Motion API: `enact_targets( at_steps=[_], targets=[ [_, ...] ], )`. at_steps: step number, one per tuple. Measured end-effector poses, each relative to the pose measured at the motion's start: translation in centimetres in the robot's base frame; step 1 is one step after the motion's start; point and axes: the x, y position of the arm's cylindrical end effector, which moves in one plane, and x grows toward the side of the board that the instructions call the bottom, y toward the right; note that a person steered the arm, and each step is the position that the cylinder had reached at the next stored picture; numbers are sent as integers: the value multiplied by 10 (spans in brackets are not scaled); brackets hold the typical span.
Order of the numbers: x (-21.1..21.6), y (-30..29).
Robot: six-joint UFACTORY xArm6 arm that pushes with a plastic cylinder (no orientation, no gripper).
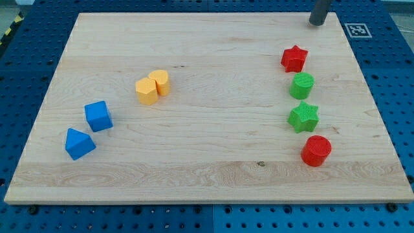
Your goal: Slightly push the red star towards the left side of the board
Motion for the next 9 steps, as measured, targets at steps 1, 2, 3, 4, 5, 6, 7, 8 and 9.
enact_targets(
  at_steps=[1,2,3,4,5,6,7,8,9],
  targets=[
    [-2,0],
    [-3,0],
    [-3,16],
    [-2,52],
    [6,84],
    [26,91],
    [56,91],
    [87,85],
    [119,72]
  ],
)
